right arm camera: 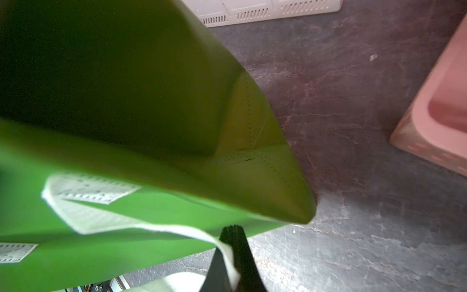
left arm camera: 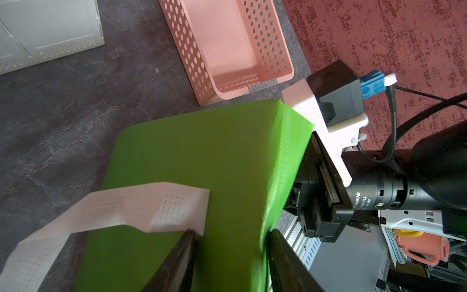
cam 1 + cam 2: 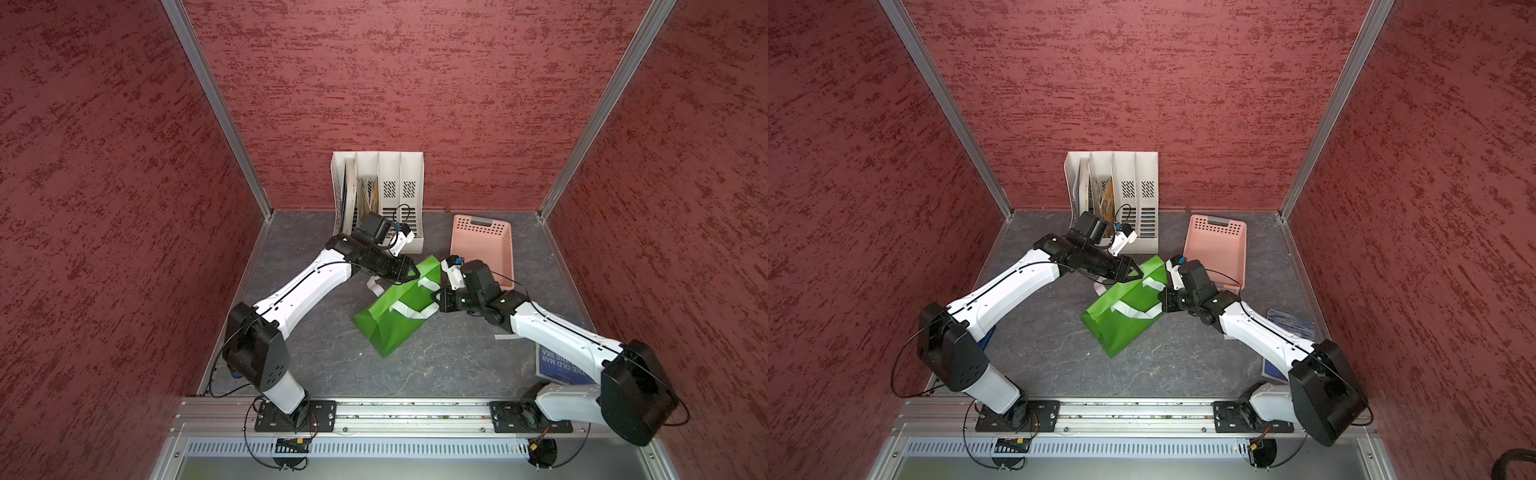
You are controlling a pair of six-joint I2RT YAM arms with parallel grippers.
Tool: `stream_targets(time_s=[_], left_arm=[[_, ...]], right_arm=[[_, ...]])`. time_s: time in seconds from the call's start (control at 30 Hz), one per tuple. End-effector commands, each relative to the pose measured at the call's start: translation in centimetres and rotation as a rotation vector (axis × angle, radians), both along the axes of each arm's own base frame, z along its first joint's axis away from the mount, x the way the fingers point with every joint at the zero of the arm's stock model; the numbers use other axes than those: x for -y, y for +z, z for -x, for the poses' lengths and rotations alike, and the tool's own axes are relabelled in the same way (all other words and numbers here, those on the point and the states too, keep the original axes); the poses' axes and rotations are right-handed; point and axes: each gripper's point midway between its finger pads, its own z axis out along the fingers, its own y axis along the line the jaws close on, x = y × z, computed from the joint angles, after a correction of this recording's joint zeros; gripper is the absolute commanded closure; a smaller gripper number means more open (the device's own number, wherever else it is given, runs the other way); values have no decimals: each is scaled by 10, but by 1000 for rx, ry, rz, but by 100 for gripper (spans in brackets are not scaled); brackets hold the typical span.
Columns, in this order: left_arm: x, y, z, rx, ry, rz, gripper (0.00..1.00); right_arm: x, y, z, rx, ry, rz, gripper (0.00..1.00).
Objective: Place the ice pack in the delivery bag
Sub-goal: Seal the delivery bag at the center of the board.
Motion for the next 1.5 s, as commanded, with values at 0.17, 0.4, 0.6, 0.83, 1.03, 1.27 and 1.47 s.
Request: stream_targets(time_s=[0.17, 0.4, 0.6, 0.83, 1.03, 1.27, 1.47], left_arm=[[-4, -15, 3, -5, -8, -58, 58], [-3, -15, 3, 0, -18, -59, 59], [-1, -16, 5, -6, -24, -59, 59], [0, -17, 6, -10, -30, -60, 60], [2, -18, 10, -11, -40, -65, 62], [6, -20, 14, -12, -50, -72, 65], [6, -22, 7, -9, -37, -92, 73]], right_arm=[[9, 69, -7, 265, -25, -82, 35], [48, 89, -5, 361, -78, -81, 25], [46, 100, -26, 358, -59, -125, 32], [16, 80, -39, 298, 102, -125, 46], [-3, 76, -63, 284, 132, -173, 68], [-24, 70, -89, 242, 150, -233, 95], [-11, 69, -82, 216, 89, -202, 92]])
